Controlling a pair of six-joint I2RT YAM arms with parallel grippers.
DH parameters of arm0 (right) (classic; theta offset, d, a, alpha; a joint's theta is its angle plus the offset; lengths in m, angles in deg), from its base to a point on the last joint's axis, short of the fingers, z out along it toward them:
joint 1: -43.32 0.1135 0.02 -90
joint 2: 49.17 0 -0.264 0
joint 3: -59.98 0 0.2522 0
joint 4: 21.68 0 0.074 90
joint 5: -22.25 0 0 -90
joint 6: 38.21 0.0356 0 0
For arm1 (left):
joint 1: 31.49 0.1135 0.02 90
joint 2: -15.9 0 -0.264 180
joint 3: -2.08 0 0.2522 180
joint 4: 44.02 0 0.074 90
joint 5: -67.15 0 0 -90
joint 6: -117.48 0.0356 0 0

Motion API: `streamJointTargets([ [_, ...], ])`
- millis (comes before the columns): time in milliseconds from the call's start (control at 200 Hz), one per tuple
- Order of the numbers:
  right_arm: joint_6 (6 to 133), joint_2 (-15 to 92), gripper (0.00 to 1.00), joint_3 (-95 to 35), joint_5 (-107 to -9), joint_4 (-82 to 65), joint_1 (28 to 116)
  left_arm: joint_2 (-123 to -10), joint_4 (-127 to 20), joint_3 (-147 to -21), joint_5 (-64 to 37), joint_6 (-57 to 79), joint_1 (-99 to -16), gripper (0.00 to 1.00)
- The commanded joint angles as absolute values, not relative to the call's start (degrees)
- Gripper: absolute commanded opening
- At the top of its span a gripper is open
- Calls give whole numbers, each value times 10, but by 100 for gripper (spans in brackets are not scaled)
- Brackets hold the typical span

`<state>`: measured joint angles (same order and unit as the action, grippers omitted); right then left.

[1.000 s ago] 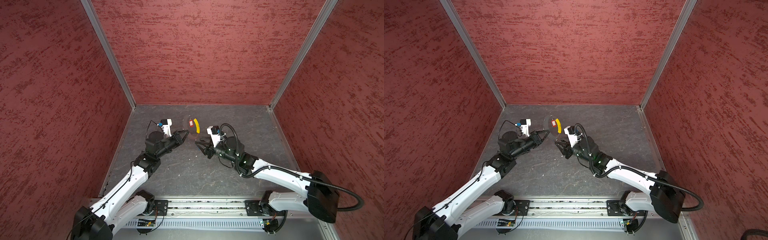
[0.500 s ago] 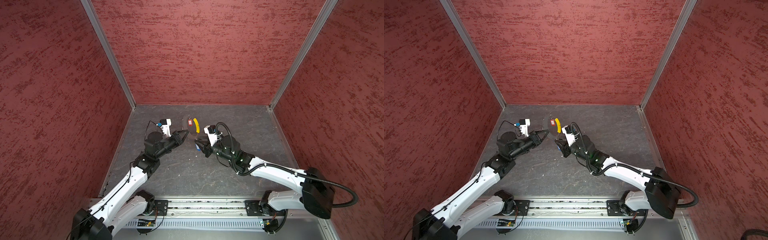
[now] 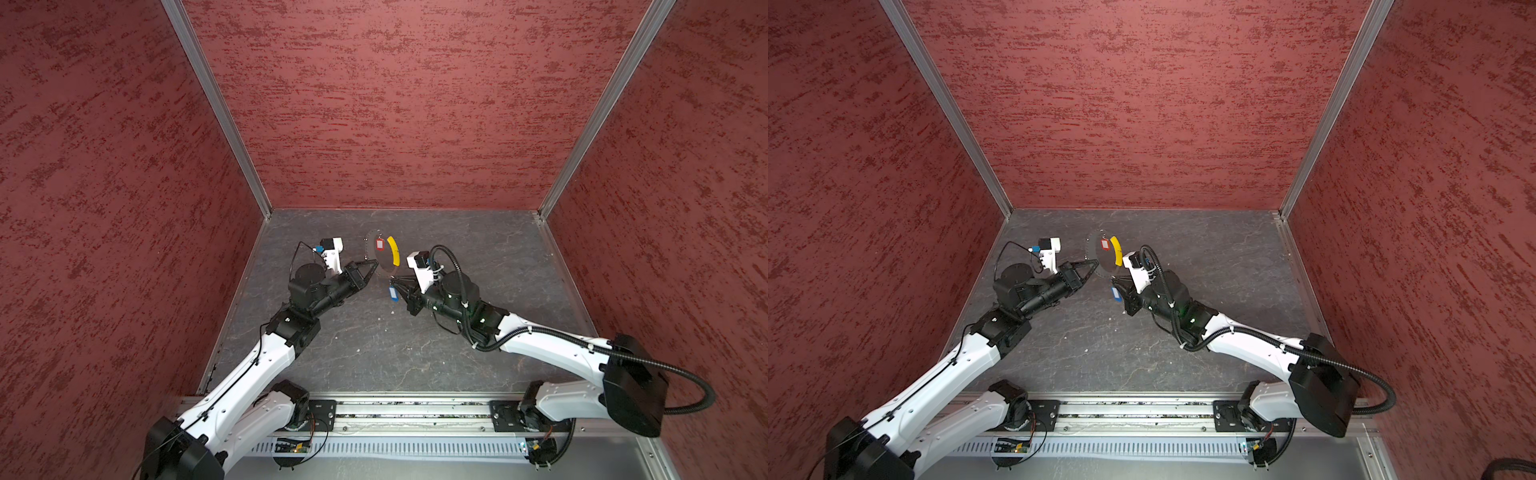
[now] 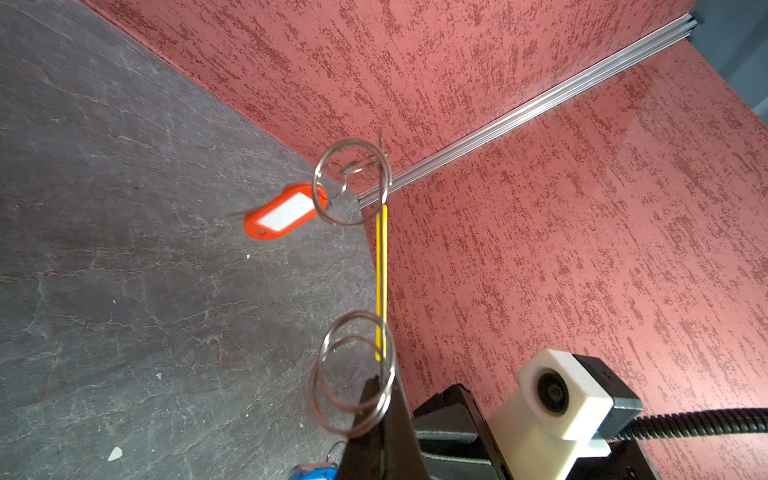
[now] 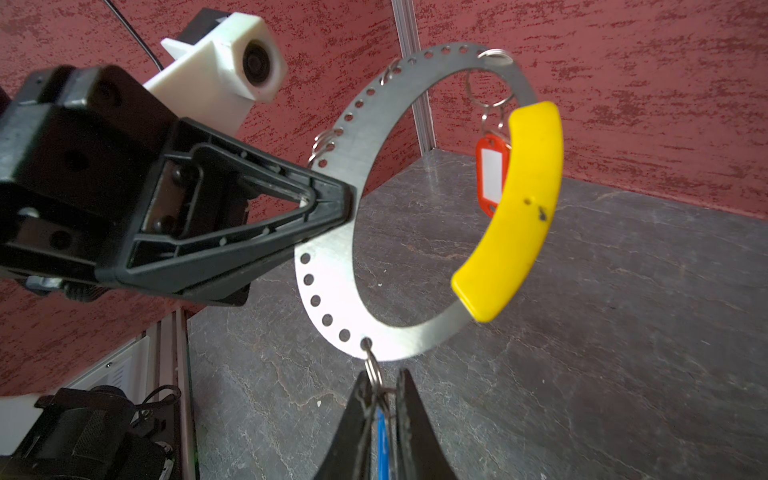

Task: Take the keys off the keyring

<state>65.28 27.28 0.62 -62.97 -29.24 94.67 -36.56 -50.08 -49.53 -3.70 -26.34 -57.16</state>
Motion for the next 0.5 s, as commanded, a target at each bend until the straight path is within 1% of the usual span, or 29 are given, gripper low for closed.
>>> streamJointTargets([
  [0,641,277,14,-19,-631,-301,952,-360,-471,-498,-35,-269,-573,0],
  [105,640,280,12,-20,-629,-302,953,-360,-470,-497,-35,-270,-573,0],
  [215,638,279,4,-21,-627,-302,954,-359,-472,-497,-39,-270,-573,0],
  [306,637,278,0,-20,-626,-301,955,-359,-472,-496,-40,-270,-572,0],
  [496,635,271,0,-19,-625,-290,956,-357,-477,-495,-47,-270,-572,0],
])
